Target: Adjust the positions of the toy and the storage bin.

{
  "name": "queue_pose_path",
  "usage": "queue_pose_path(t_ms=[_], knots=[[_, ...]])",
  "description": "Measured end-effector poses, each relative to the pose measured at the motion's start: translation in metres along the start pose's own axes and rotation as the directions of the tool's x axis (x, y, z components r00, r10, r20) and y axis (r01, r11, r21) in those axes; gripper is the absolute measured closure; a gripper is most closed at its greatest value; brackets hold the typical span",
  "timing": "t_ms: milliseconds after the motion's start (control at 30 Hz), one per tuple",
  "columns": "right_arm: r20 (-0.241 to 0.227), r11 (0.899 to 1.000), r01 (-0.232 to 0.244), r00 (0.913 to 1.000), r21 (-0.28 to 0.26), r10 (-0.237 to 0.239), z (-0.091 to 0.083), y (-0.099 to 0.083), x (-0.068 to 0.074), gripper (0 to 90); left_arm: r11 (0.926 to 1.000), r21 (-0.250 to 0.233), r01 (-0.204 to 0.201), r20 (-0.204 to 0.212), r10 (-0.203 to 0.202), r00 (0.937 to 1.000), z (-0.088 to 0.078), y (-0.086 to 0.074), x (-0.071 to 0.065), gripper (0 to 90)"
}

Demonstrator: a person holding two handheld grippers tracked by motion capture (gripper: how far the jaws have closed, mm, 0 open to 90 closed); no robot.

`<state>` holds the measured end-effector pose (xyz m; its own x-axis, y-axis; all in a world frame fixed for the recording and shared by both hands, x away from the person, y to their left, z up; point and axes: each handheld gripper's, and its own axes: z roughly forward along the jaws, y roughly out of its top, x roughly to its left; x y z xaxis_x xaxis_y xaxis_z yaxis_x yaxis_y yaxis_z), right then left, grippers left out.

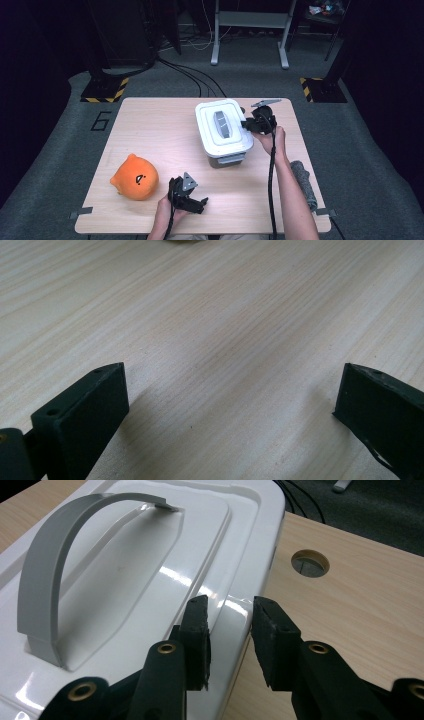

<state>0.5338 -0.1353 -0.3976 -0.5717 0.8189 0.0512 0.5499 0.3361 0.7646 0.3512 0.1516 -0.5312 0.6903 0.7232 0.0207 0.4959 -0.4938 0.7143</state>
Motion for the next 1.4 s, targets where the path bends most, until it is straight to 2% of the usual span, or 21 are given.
queue_pose_path(t_ms=[67,167,233,300,400,467,600,700,733,800,867,933,1033,1067,1167,1233,1367,1400], knots=[[0.003,1.000,-0.001,1.0000,0.007,0.001,0.001,0.002,0.001,67.7,1.0000,0.000,0.000,0.000,0.000,1.0000,0.000,0.000,0.000,0.4],[0.026,1.000,-0.021,0.9995,0.023,0.020,-0.001,0.002,0.002,50.5,1.0000,-0.001,0.000,-0.004,0.000,1.0000,0.000,0.000,0.000,0.4],[0.027,0.999,-0.049,0.9984,-0.004,0.049,-0.007,0.001,0.002,45.2,1.0000,-0.002,0.001,-0.002,-0.001,1.0000,0.000,0.000,0.000,0.4],[0.034,0.997,-0.065,0.9972,-0.037,0.067,-0.016,0.001,0.008,39.1,1.0000,0.000,0.002,0.001,-0.002,1.0000,0.000,0.000,0.000,0.4],[0.039,0.997,-0.035,0.9985,-0.063,0.037,-0.026,0.004,0.022,32.7,1.0000,-0.002,0.006,0.002,-0.006,1.0000,0.000,0.000,-0.001,0.4],[0.030,0.998,-0.024,0.9992,-0.065,0.026,-0.030,0.006,0.034,32.6,1.0000,0.001,0.001,0.003,-0.001,1.0000,0.000,0.000,0.000,0.4],[0.016,0.997,0.029,0.9995,-0.065,-0.028,-0.028,0.009,0.059,31.0,1.0000,0.000,0.001,0.002,-0.001,1.0000,0.000,0.000,0.000,0.4],[0.018,0.995,0.083,0.9964,-0.048,-0.083,-0.020,0.012,0.076,31.3,1.0000,-0.001,0.003,0.000,-0.003,1.0000,0.000,0.000,-0.001,0.4],[0.025,0.994,0.096,0.9952,-0.051,-0.095,-0.016,0.013,0.080,32.2,1.0000,-0.002,0.004,0.001,-0.004,1.0000,0.000,0.000,-0.001,0.4],[0.041,0.993,0.113,0.9929,-0.024,-0.112,-0.009,0.015,0.086,33.9,1.0000,-0.001,0.001,-0.001,-0.001,1.0000,0.000,0.000,-0.001,0.4],[0.068,0.992,0.129,0.9894,-0.013,-0.128,-0.003,0.017,0.089,37.9,1.0000,-0.002,0.001,0.000,-0.001,1.0000,0.000,0.000,-0.001,0.4],[0.076,0.990,0.143,0.9869,0.004,-0.143,0.003,0.017,0.091,39.9,1.0000,0.001,-0.003,-0.001,0.003,1.0000,-0.001,0.000,-0.001,0.4],[0.098,0.989,0.143,0.9846,0.023,-0.145,0.009,0.017,0.092,48.2,1.0000,0.001,-0.001,-0.001,0.001,1.0000,-0.001,0.000,-0.001,0.4],[0.088,0.991,0.130,0.9874,0.029,-0.132,0.009,0.017,0.093,50.5,1.0000,0.001,-0.001,-0.002,0.001,1.0000,-0.001,0.000,-0.001,0.4],[0.057,0.991,0.132,0.9895,0.017,-0.133,0.010,0.015,0.093,61.2,1.0000,-0.001,-0.001,-0.002,0.001,1.0000,-0.001,0.000,-0.001,0.4],[0.060,0.991,0.133,0.9891,0.018,-0.134,0.010,0.014,0.095,61.8,1.0000,-0.001,-0.001,-0.003,0.001,1.0000,-0.001,0.000,-0.001,0.4],[0.021,0.995,0.096,0.9951,0.015,-0.097,0.010,0.014,0.091,62.9,1.0000,-0.002,-0.001,-0.004,0.001,1.0000,-0.001,0.000,-0.001,0.4],[0.010,0.995,0.103,0.9946,0.016,-0.103,0.010,0.014,0.090,63.2,1.0000,0.000,-0.002,-0.003,0.002,1.0000,-0.001,0.000,-0.001,0.4]])
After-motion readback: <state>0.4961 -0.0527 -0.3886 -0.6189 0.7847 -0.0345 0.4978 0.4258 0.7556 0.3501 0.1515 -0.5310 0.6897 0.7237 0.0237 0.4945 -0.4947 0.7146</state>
